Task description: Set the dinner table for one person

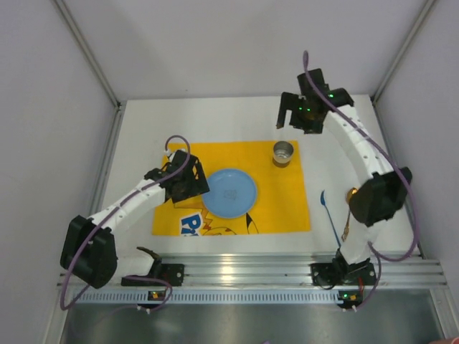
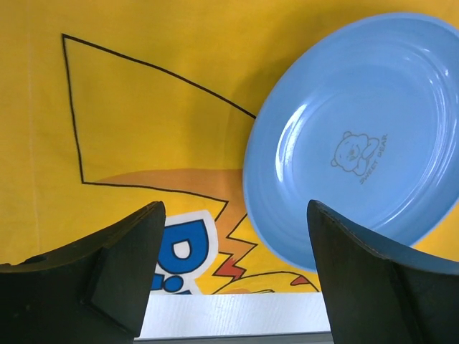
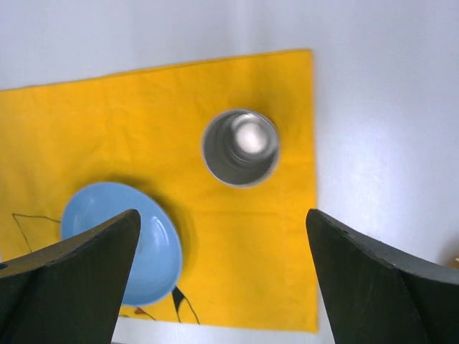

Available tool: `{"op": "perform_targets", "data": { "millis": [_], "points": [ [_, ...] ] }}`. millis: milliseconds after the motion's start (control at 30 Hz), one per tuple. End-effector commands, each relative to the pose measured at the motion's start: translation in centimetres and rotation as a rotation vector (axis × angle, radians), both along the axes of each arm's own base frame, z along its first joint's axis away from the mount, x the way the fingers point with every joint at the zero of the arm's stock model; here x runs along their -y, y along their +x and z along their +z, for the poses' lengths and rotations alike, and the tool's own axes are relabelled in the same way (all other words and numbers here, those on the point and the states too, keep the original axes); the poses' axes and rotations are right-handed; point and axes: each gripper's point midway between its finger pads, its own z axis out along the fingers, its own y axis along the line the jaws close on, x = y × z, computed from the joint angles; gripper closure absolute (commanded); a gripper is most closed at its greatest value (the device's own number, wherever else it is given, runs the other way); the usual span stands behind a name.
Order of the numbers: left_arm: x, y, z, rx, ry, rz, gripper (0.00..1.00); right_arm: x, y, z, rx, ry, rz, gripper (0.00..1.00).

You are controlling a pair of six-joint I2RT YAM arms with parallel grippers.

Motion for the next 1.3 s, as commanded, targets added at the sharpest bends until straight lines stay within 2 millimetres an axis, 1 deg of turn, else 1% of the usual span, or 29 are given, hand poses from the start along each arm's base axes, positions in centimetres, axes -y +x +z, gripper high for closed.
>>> {"op": "perform_targets", "data": {
  "millis": [0,33,67,100,133,167,200,267,300,333,367,400,433,500,533,600,633,667,700,733,800,833,900,933,967,1033,1067,1167,1267],
  "points": [
    [2.3,2.5,0.6,0.050,-0.063,-0.056,0.16,6.9,-5.4,0.9,-0.029,-0.095,-0.086,0.01],
    [2.5,2.7,0.0,0.035,-0.059,-0.063,0.16,9.0,-6.6,1.7,0.010,-0.094,-0.137,0.02],
    [2.9,2.8,-0.3,0.030,-0.065,-0.073,0.16,10.0,-7.7,0.6,-0.003,-0.100,-0.151,0.02],
    [3.1,3.0,-0.5,0.027,-0.070,-0.084,0.16,11.0,-10.1,-3.1,-0.092,-0.120,-0.160,0.03],
    [3.6,3.4,-0.5,0.031,-0.081,-0.096,0.16,11.8,-11.2,-3.2,-0.075,-0.108,-0.180,0.04],
    [3.8,3.5,-1.1,0.014,-0.077,-0.105,0.16,12.7,-12.1,-4.5,-0.106,-0.102,-0.207,0.04],
    [4.1,3.7,-1.1,0.015,-0.081,-0.110,0.17,13.3,-14.1,-6.7,-0.165,-0.109,-0.222,0.06],
    [4.3,3.8,-1.5,0.001,-0.077,-0.126,0.17,14.0,-15.3,-8.7,-0.201,-0.090,-0.261,0.08],
    [4.4,4.0,-1.4,0.005,-0.077,-0.127,0.17,14.0,-16.8,-10.7,-0.254,-0.085,-0.264,0.09],
    [4.6,4.1,-1.3,0.008,-0.081,-0.135,0.17,14.1,-16.5,-11.4,-0.243,-0.060,-0.279,0.10],
    [4.5,4.1,-1.2,0.012,-0.079,-0.137,0.17,13.7,-16.8,-12.4,-0.265,-0.028,-0.281,0.11],
    [4.6,4.1,-1.0,0.015,-0.079,-0.142,0.17,13.8,-17.8,-13.9,-0.308,-0.023,-0.289,0.12],
    [4.6,4.2,-0.9,0.017,-0.077,-0.145,0.17,13.9,-17.8,-15.0,-0.326,-0.020,-0.301,0.14],
    [4.4,4.1,-0.8,0.012,-0.071,-0.149,0.17,13.9,-18.5,-16.7,-0.369,-0.016,-0.306,0.17],
    [4.4,4.1,-0.6,0.015,-0.068,-0.150,0.17,13.9,-18.4,-17.6,-0.377,-0.019,-0.307,0.19],
    [3.9,3.7,-0.7,0.009,-0.049,-0.149,0.17,14.1,-18.9,-18.7,-0.403,-0.035,-0.305,0.24],
    [3.7,3.6,-0.4,0.018,-0.047,-0.147,0.17,14.3,-18.9,-19.3,-0.411,-0.044,-0.308,0.26],
    [3.5,3.5,-0.2,0.022,-0.043,-0.144,0.18,14.3,-18.9,-19.7,-0.417,-0.050,-0.305,0.33],
    [3.2,3.1,-0.5,0.013,-0.033,-0.139,0.17,14.5,-19.1,-20.2,-0.429,-0.056,-0.308,0.36],
    [3.1,2.9,-0.1,0.025,-0.039,-0.135,0.17,14.5,-19.1,-20.4,-0.434,-0.060,-0.308,0.37],
    [2.7,2.3,-0.3,0.018,-0.035,-0.127,0.17,14.5,-19.0,-20.9,-0.440,-0.064,-0.314,0.40],
    [2.5,2.0,0.1,0.026,-0.041,-0.121,0.17,14.5,-18.9,-21.1,-0.441,-0.063,-0.312,0.41],
    [2.2,1.4,-0.1,0.023,-0.040,-0.113,0.17,14.6,-18.8,-21.6,-0.454,-0.070,-0.313,0.54],
    [2.0,1.3,0.3,0.032,-0.045,-0.106,0.17,14.6,-18.6,-21.6,-0.456,-0.071,-0.312,0.60],
    [1.9,1.0,0.1,0.026,-0.042,-0.106,0.17,14.6,-18.4,-21.7,-0.456,-0.072,-0.309,0.73],
    [1.6,0.7,0.3,0.030,-0.039,-0.099,0.17,14.8,-17.9,-21.8,-0.454,-0.084,-0.309,0.88],
    [1.5,0.6,0.4,0.031,-0.039,-0.099,0.17,14.8,-17.6,-21.8,-0.456,-0.090,-0.294,0.99],
    [1.5,0.4,0.8,0.038,-0.044,-0.096,0.17,15.1,-17.2,-21.6,-0.449,-0.114,-0.266,1.00],
    [1.7,0.5,1.7,0.052,-0.062,-0.098,0.17,15.2,-16.7,-20.0,-0.422,-0.143,-0.247,1.00]
  ]
}}
